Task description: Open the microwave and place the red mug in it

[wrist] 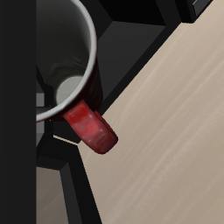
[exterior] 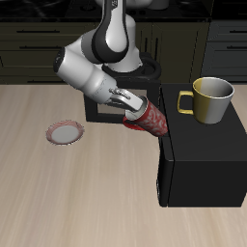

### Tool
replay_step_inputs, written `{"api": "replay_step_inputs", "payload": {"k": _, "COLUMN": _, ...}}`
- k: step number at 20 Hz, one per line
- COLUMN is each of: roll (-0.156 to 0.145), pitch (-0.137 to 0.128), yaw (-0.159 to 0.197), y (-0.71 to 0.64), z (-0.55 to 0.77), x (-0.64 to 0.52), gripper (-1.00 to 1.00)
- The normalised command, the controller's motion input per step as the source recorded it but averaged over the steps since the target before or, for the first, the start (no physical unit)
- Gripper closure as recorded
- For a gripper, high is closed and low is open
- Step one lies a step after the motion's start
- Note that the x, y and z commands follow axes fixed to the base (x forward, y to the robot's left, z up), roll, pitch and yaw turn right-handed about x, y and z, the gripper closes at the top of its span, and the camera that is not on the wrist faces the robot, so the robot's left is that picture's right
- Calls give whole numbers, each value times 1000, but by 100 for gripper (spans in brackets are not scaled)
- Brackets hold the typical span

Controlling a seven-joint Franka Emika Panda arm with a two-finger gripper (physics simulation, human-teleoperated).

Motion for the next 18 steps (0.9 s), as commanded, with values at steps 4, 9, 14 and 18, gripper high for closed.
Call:
{"api": "replay_step_inputs", "payload": {"k": 4, "roll": 24, "pitch": 7, "yaw": -5, "y": 187, "z": 3, "x": 89, "gripper": 100}}
{"api": "replay_step_inputs", "payload": {"k": 9, "roll": 30, "pitch": 15, "yaw": -18, "y": 200, "z": -50, "x": 94, "gripper": 100}}
{"api": "replay_step_inputs", "payload": {"k": 14, "roll": 2, "pitch": 15, "yaw": 12, "y": 171, "z": -104, "x": 220, "gripper": 100}}
{"api": "replay_step_inputs", "payload": {"k": 18, "roll": -21, "pitch": 53, "yaw": -17, "y": 144, "z": -194, "x": 335, "gripper": 100}}
